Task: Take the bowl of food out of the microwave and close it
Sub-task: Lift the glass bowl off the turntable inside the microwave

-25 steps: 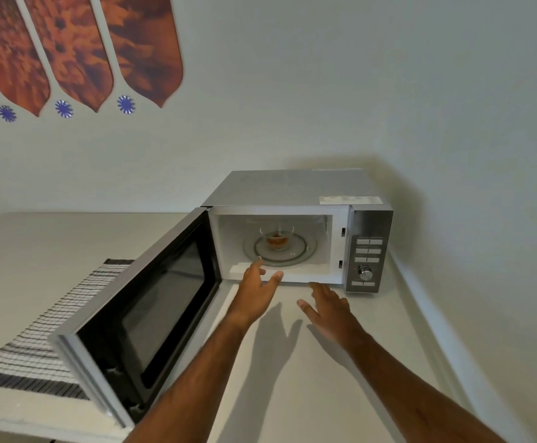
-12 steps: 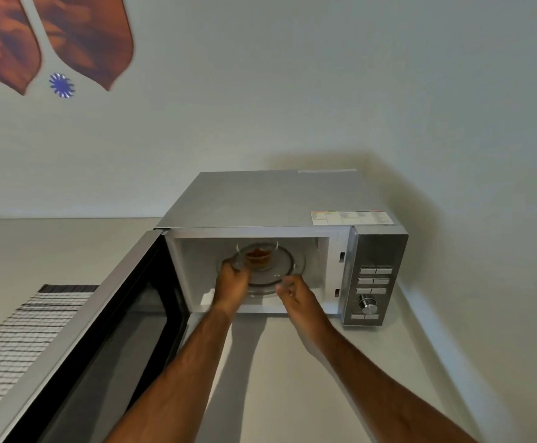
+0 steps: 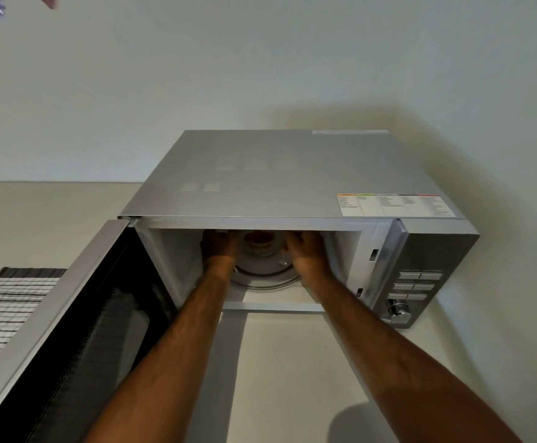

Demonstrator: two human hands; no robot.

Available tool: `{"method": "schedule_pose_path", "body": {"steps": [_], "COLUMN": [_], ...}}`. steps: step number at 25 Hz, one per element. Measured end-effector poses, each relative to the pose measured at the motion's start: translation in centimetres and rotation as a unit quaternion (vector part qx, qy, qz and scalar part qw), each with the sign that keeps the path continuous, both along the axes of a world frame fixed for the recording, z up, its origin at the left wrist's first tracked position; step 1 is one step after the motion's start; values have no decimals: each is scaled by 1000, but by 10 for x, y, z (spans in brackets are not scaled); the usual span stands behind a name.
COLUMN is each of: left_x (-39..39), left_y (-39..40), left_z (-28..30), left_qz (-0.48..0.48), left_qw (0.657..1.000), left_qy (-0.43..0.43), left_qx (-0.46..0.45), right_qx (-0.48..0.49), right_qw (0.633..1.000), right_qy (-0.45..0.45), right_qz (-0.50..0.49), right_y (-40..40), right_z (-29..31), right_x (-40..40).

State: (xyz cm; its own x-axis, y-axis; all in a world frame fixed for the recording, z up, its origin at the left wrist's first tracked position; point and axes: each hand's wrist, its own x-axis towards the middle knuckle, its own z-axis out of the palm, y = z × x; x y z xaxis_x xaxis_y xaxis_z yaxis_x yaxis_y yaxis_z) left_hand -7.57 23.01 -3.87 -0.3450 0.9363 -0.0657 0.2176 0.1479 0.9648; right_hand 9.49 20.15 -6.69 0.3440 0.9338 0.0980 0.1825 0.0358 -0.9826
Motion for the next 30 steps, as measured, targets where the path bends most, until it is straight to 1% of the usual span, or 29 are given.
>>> {"method": "schedule_pose_path", "body": {"steps": [2,4,6,10,13,19,22,23,26,30], "left_x": [0,0,1,-1,-2,-1,-1,-1,2,6], "left_y": [7,16,21,23,25,19,8,4,-12,-47], "left_z": [-4,-11,-19,-26,-26,-24,-22,-21,-18,-6], "left_qz": [-22,-45,-49,-39,-57,-45,-51,-60,-78,-70], "left_qw": [999,997,995,995,992,993,994,994,994,994], "left_qy": [28,56,72,56,76,52,-18,-27,4,-8], "left_qx": [22,40,46,70,84,95,90,88,82,89], "right_qx": [-36,-71,-74,-51,-29,-23,-6,3,3,-34], "right_qw": [999,994,992,997,999,1000,1000,1000,1000,999], "right_qy": [-31,-85,-101,-54,-24,-12,-3,-6,-21,-26], "right_qz": [-8,-1,4,-4,-3,-10,-11,-10,-13,-12], "right_y": [17,30,35,35,28,17,3,-4,-26,-57], "right_z": [0,-4,-9,-15,-14,-6,0,3,7,11], "right_x": [2,2,3,2,0,1,2,2,4,6]}}
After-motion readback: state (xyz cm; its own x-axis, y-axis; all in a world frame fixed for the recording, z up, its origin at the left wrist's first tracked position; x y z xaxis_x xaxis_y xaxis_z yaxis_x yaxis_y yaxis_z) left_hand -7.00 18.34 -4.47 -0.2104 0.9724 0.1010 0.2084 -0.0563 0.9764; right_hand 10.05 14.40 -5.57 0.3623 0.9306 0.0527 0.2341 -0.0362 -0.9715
